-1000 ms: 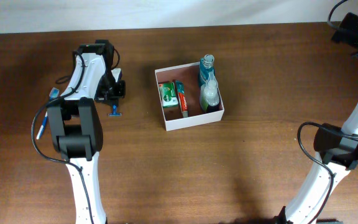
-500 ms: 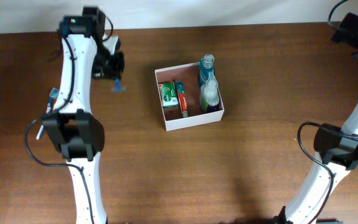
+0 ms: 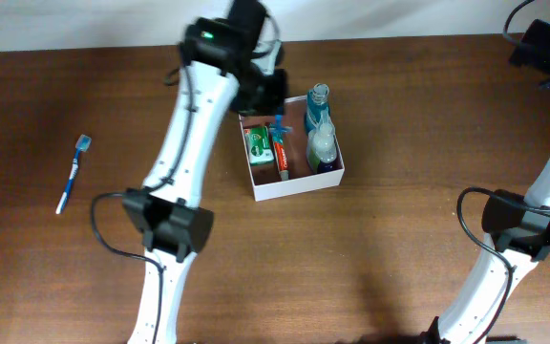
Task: Pack container
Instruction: 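Lift the blue razor and carry it over the pink box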
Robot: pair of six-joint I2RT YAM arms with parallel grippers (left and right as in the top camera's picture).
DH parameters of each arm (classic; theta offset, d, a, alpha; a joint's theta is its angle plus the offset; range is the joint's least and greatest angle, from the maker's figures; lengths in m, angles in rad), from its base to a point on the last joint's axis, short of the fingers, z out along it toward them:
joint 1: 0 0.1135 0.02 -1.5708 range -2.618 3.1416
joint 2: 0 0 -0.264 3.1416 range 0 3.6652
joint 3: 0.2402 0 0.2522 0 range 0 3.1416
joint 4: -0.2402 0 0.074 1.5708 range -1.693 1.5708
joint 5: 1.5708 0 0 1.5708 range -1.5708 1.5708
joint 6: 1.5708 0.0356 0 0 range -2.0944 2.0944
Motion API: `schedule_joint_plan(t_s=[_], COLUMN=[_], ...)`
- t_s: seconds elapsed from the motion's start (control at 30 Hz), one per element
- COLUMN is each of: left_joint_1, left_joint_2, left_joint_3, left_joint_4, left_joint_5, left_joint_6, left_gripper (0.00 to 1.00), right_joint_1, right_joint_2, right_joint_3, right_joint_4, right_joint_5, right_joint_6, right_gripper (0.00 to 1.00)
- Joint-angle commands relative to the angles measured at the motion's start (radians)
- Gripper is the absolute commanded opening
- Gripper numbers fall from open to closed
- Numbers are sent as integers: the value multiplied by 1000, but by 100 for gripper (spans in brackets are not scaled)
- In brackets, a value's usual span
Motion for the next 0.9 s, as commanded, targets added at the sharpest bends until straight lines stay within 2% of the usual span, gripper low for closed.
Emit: schedule_joint_plan(t_s=[0.0,0.1,0.3,0.87], left_joint_1=[-59,-98,-113,-113], left_joint_2=[-14,-9,7,14], left_joint_3=[14,8,-60,-303], left_joint_4=[10,11,58,210], left_joint_5=[-151,-244,-256,-245], left_joint_6=[-164,-252,-327,-351], left_gripper=[8,9,10,15], right_joint_1=[-3,-3,-3,-3], right_joint_2=[18,18,18,18], right_joint_3=[-3,-3,-3,-3], right_joint_4=[-6,-6,-6,-6], right_joint_5=[-3,-3,-3,-3], right_joint_6=[5,5,5,5], right_gripper=[98,98,98,98])
